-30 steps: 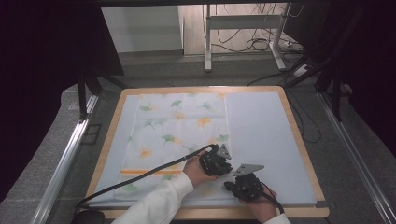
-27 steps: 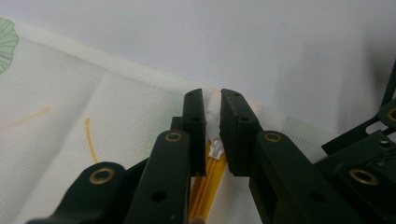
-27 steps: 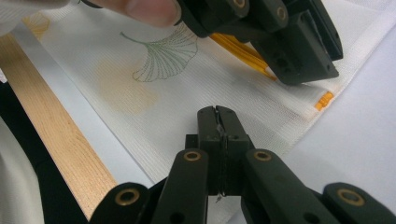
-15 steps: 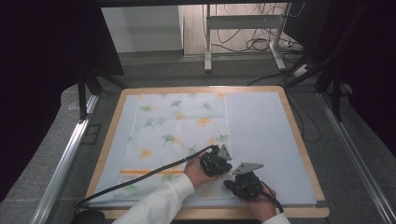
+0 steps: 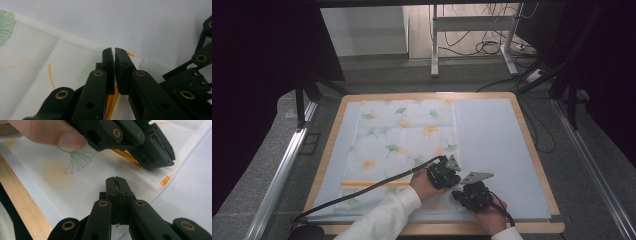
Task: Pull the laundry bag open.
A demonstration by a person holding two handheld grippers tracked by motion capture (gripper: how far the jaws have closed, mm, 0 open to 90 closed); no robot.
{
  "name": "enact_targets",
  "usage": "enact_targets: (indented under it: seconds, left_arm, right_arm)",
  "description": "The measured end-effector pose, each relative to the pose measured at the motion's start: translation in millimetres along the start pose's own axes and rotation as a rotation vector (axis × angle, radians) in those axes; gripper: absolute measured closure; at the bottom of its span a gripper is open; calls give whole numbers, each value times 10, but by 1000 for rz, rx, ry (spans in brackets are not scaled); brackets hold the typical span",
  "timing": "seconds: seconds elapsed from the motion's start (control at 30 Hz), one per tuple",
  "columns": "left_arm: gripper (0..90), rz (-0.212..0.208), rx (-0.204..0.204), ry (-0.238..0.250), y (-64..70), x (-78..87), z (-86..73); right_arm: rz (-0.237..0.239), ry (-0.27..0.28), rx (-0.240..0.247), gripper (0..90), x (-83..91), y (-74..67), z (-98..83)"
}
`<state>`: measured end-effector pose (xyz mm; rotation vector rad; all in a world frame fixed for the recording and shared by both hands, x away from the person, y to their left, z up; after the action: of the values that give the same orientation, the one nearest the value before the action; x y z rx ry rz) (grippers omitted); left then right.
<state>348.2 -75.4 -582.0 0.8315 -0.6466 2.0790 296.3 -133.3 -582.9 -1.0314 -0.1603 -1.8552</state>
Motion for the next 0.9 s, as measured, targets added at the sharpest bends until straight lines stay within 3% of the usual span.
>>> enact_targets:
  seconds: [0.2, 0.9]
  left_arm:
    - [898, 26, -30, 6, 21, 11, -6]
    - [900, 32, -36, 9, -31, 81, -98]
  right_arm:
    - [-1, 3, -10, 888, 1, 0, -3]
    - [47, 32, -95, 892, 25, 72, -17]
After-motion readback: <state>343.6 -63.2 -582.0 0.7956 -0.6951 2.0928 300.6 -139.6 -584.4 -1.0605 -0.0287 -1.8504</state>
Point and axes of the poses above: each handheld gripper's, and its own axes: x roughly backward along the jaws, z roughly out of its top, y roughly to its right, the point moved 8 cm from there along -x, roughly forward along the jaws, and after that the axes turned 15 degrees about z, right-handed, at the moved point
